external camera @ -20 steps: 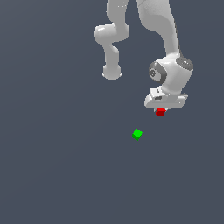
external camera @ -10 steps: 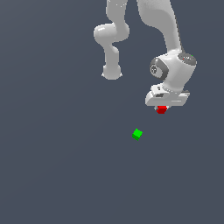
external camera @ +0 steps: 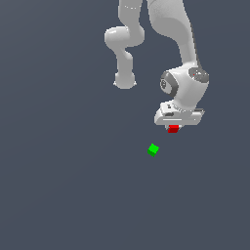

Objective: Stack the red cube on top of the green cube.

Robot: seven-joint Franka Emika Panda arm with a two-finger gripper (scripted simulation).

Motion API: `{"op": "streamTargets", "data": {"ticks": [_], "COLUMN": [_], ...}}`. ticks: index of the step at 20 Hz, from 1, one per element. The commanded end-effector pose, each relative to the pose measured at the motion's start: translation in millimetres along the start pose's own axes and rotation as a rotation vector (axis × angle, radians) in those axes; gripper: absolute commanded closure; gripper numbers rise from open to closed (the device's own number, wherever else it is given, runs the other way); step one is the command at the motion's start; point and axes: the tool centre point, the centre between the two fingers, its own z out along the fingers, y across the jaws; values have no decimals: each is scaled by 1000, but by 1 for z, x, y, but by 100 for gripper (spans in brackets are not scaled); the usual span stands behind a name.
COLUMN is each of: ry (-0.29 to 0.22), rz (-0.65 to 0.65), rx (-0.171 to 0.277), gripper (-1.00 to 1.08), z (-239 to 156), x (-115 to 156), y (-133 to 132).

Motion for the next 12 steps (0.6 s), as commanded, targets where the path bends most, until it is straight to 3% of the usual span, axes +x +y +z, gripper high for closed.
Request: {"op": "streamTargets", "data": {"ticks": [1,12], "ry": [0,0], "rz": [1,1], "rx": [-1,-1], "gripper": [108,108], "z": [7,34], "x": [15,76], "y": [18,87]}}
